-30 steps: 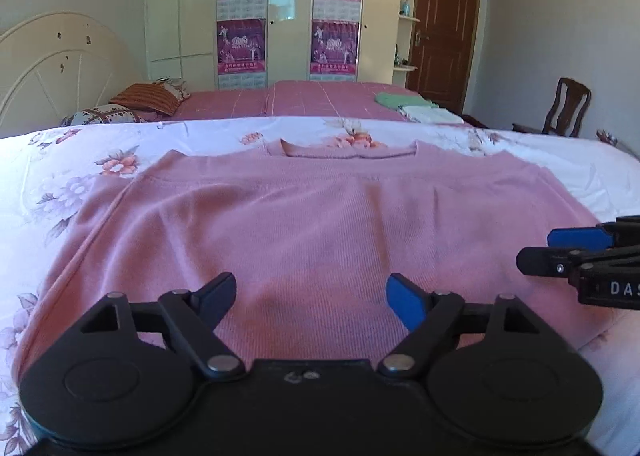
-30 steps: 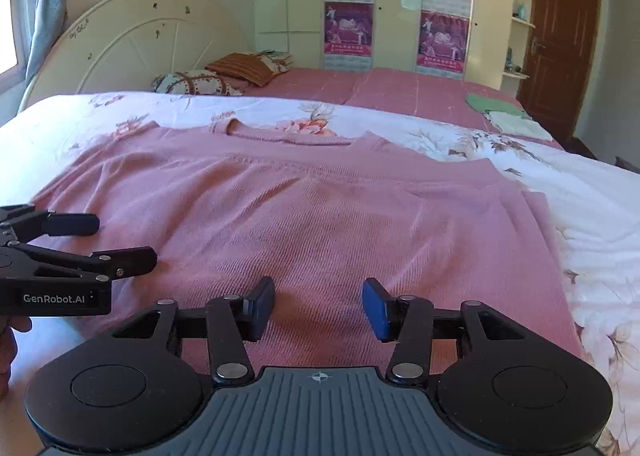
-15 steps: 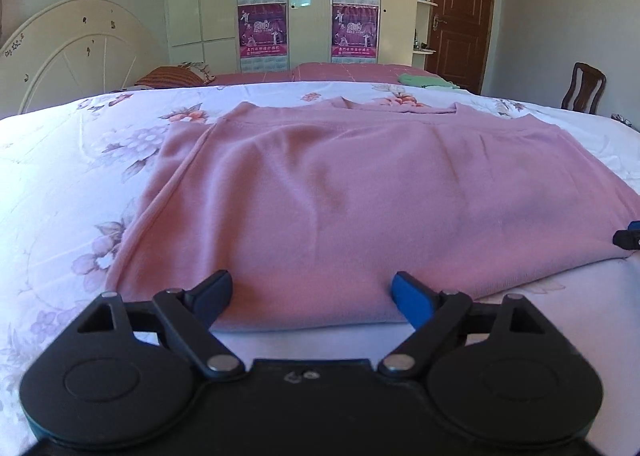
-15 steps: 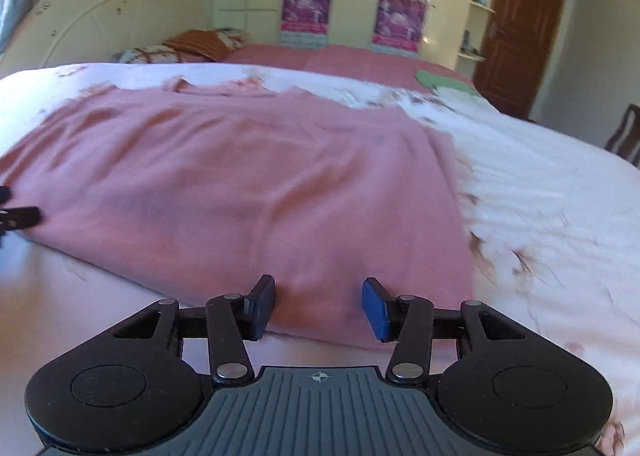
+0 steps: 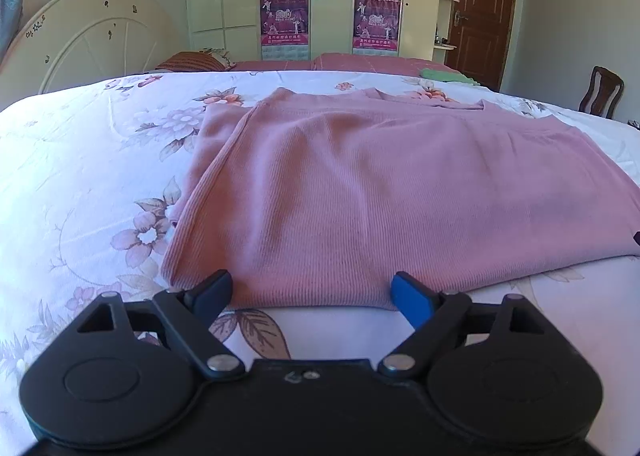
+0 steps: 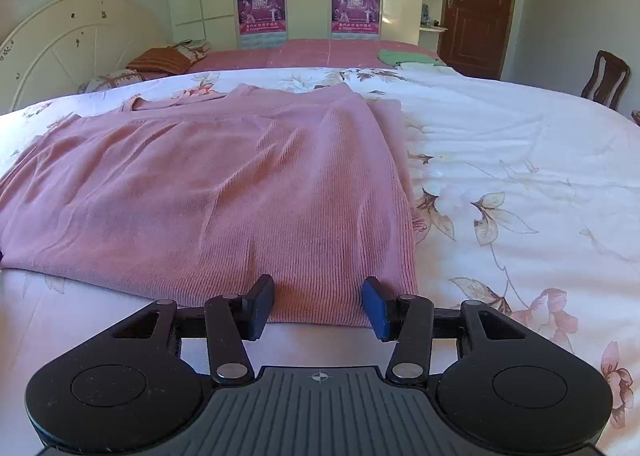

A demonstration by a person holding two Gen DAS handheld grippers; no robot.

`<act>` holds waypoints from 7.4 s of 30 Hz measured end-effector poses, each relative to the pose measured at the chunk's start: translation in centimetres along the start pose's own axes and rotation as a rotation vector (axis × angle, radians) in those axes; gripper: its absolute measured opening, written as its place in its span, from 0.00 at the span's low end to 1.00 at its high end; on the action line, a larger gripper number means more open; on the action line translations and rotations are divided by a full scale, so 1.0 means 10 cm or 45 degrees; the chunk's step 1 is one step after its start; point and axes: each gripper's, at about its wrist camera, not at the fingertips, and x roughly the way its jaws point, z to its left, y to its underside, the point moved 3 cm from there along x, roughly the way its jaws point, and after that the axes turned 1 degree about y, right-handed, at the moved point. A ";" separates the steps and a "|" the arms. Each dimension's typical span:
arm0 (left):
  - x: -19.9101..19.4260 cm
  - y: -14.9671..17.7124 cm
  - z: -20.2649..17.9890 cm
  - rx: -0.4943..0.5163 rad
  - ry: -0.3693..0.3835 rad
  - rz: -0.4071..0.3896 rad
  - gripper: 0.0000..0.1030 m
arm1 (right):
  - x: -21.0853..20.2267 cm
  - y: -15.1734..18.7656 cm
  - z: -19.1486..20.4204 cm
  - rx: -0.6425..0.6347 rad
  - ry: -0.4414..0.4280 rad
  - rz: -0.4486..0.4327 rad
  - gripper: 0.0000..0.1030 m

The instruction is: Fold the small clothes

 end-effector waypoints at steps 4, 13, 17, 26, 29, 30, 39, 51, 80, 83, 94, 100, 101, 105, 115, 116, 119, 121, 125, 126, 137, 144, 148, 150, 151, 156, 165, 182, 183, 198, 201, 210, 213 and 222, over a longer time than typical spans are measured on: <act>0.01 0.00 0.01 0.015 0.017 0.003 0.85 | 0.00 0.00 0.03 0.005 0.026 0.014 0.46; -0.32 0.21 0.63 -0.645 0.250 0.052 0.67 | -0.84 -0.15 0.30 -0.069 -0.051 -0.203 0.46; -0.21 0.25 0.80 -0.954 0.319 -0.032 0.66 | -1.00 -0.08 0.35 0.030 -0.086 -0.171 0.46; 0.17 0.01 0.88 -1.212 0.352 -0.113 0.77 | -1.21 -0.14 0.64 0.055 -0.120 -0.166 0.46; 0.26 0.00 0.91 -1.260 0.339 -0.112 0.57 | -1.24 -0.17 0.68 0.051 -0.120 -0.163 0.46; 0.25 0.03 0.93 -1.298 0.346 -0.109 0.51 | -1.25 -0.17 0.69 0.056 -0.120 -0.161 0.46; 0.50 -0.07 1.01 -1.367 0.392 -0.120 0.39 | -1.06 -0.27 0.79 0.130 -0.162 -0.092 0.25; 0.44 0.00 1.08 -1.289 0.456 -0.214 0.09 | -0.03 -0.77 1.30 0.028 -0.245 -0.044 0.08; -0.01 -1.33 -1.30 -0.196 0.385 -0.140 0.10 | 0.26 -0.86 0.15 0.353 -0.486 -0.128 0.04; 0.27 -1.20 -1.94 -0.051 0.422 0.010 0.11 | 0.09 -0.86 -0.40 0.440 -0.458 -0.154 0.04; -0.09 -0.85 -2.42 0.124 0.610 -0.048 0.72 | -0.25 -0.71 -1.29 0.655 -0.583 -0.136 0.62; 0.16 -1.00 -1.40 -0.116 0.266 -0.049 0.62 | -0.12 -0.78 -0.88 0.563 -0.762 -0.066 0.57; 0.22 -0.98 -1.29 -0.156 0.239 -0.021 0.61 | -0.06 -0.78 -0.79 0.540 -0.774 -0.039 0.55; 0.45 -0.78 -1.05 -0.230 0.191 0.093 0.60 | 0.18 -0.75 -0.52 0.473 -0.768 0.068 0.48; 0.53 -0.59 -0.85 -0.354 0.265 0.117 0.64 | 0.34 -0.67 -0.22 0.372 -0.857 0.238 0.46; 0.54 -0.60 -0.84 -0.355 0.274 0.122 0.64 | 0.37 -0.68 -0.22 0.388 -0.849 0.241 0.46; 0.48 -0.68 -0.82 -0.366 0.321 0.113 0.57 | 0.49 -0.72 -0.24 0.481 -0.862 0.249 0.46; 0.38 -0.78 -0.77 -0.392 0.393 -0.004 0.60 | 0.55 -0.75 -0.22 0.503 -0.895 0.264 0.42; 0.58 -0.91 -0.70 -0.390 0.320 0.049 0.61 | 0.67 -0.80 -0.14 0.462 -0.890 0.287 0.26; 0.69 -0.90 -0.69 -0.391 0.317 0.085 0.65 | 0.69 -0.80 -0.14 0.473 -0.890 0.291 0.24; 0.60 -0.98 -1.40 -0.165 0.357 0.126 0.64 | -0.35 -0.98 -0.18 -0.004 -0.553 -0.110 0.08; 0.73 -0.85 -1.56 -0.116 0.313 0.193 0.72 | 0.22 -0.56 -0.62 0.281 -0.579 0.134 0.09; 0.65 -0.89 -1.38 -0.214 0.404 0.156 0.65 | 0.12 -0.62 -0.79 0.374 -0.600 0.047 0.46; 0.60 -0.93 -1.31 -0.255 0.403 0.110 0.64 | 0.16 -0.66 -0.87 0.430 -0.646 0.051 0.46; 0.60 -0.95 -1.28 -0.275 0.406 0.102 0.64 | 0.18 -0.71 -0.90 0.456 -0.676 0.058 0.46; 0.73 -1.01 -1.23 -0.288 0.378 0.117 0.67 | 0.47 -0.91 -0.87 0.441 -0.677 0.094 0.46; 0.77 -0.99 -1.25 -0.236 0.279 0.118 0.68 | 0.15 -1.10 -0.30 -0.101 -0.442 -0.166 0.06; 0.89 -0.95 -1.19 -0.249 0.294 0.165 0.76 | 0.49 -0.92 -0.62 0.211 -0.683 0.161 0.37; 0.89 -0.94 -1.19 -0.248 0.295 0.165 0.76 | 0.49 -0.93 -0.55 0.168 -0.671 0.160 0.36; 0.83 -1.20 -1.28 -0.226 0.303 0.101 0.48 | 0.43 -1.10 -0.23 -0.084 -0.564 0.078 0.10; 0.79 -1.31 -1.46 -0.170 0.333 0.105 0.63 | 0.05 -1.24 -0.25 -0.161 -0.525 -0.055 0.09; 0.94 -1.24 -1.67 -0.029 0.297 0.176 0.68 | 0.54 -0.95 -0.79 0.086 -0.539 0.147 0.20; 0.91 -1.33 -1.58 -0.056 0.351 0.102 0.62 | 0.39 -1.03 -1.00 0.186 -0.509 0.007 0.46; 1.24 -1.31 -1.50 -0.023 0.233 0.104 0.79 | 0.65 -1.40 -0.99 0.160 -0.492 -0.122 0.05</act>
